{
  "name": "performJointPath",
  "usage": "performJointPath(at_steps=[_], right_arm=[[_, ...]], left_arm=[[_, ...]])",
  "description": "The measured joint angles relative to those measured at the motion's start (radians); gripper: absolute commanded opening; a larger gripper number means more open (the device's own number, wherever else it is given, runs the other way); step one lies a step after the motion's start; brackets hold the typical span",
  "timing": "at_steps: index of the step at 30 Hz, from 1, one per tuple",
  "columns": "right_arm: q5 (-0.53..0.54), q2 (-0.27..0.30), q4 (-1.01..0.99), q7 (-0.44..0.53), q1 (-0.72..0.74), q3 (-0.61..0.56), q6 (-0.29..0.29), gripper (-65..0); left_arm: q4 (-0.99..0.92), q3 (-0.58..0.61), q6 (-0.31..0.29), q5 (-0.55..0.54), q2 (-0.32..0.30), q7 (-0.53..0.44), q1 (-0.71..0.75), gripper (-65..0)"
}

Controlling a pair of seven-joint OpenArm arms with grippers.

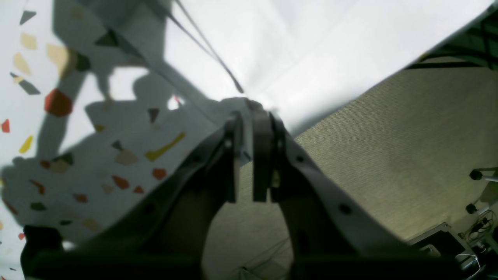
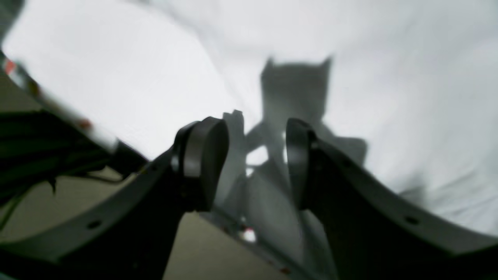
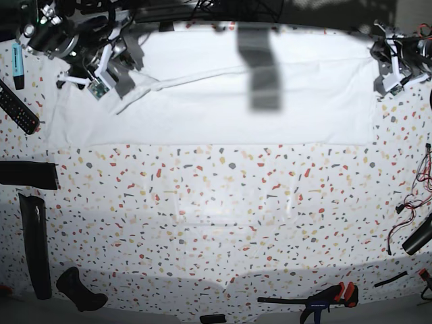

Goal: Fold the T-shirt properly
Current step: 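Hold the strip ends with both grippers and smooth the fabric taut, then release the strip and lower both grippers onto its folded edge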

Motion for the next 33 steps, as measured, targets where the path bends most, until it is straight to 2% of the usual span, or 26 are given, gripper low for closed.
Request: performJointPath(at_steps=[4, 8, 10, 11, 16, 19, 23, 28, 33], right_arm=[[0.056, 0.000, 0.072, -0.021, 0.000, 0.006, 0.000, -36.8], [0.051, 0.000, 0.072, -0.029, 0.026, 0.007, 0.000, -36.8], [0.050, -0.006, 0.051, -0.028, 0.054, 0.008, -0.047, -36.8], [0.044, -0.020, 0.033, -0.029, 0.074, 0.010, -0.076, -36.8], [-0.028, -0.135, -0.095, -0.023, 0.132, 0.012, -0.076, -36.8], [-0.094, -0.172, -0.167, -0.014, 0.139, 0.012, -0.076, -36.8], [-0.113, -0.180, -0.231, 0.004, 0.141, 0.013, -0.076, -36.8], [-0.111, -0.178, -0.246, 0.017, 0.150, 0.013, -0.076, -36.8], [-0.108, -0.178, -0.248, 0.009, 0.170, 0.013, -0.076, -36.8]], left_arm=[[0.000, 0.000, 0.000, -0.001, 0.000, -0.002, 0.000, -60.0], [0.034, 0.000, 0.000, -0.008, 0.000, -0.015, 0.000, -60.0], [0.077, 0.000, 0.000, -0.008, 0.000, -0.014, 0.000, -60.0], [0.100, 0.000, 0.000, -0.008, 0.000, -0.015, 0.000, -60.0], [0.219, 0.000, 0.004, -0.008, -0.001, -0.016, 0.000, -60.0], [0.274, -0.001, 0.071, -0.001, 0.005, -0.110, 0.000, -60.0], [0.290, -0.003, 0.075, 0.048, 0.107, -0.241, -0.003, -60.0], [0.275, -0.003, 0.073, 0.116, 0.249, -0.265, -0.003, -60.0], [0.162, -0.003, 0.071, 0.126, 0.331, -0.309, -0.022, -60.0]])
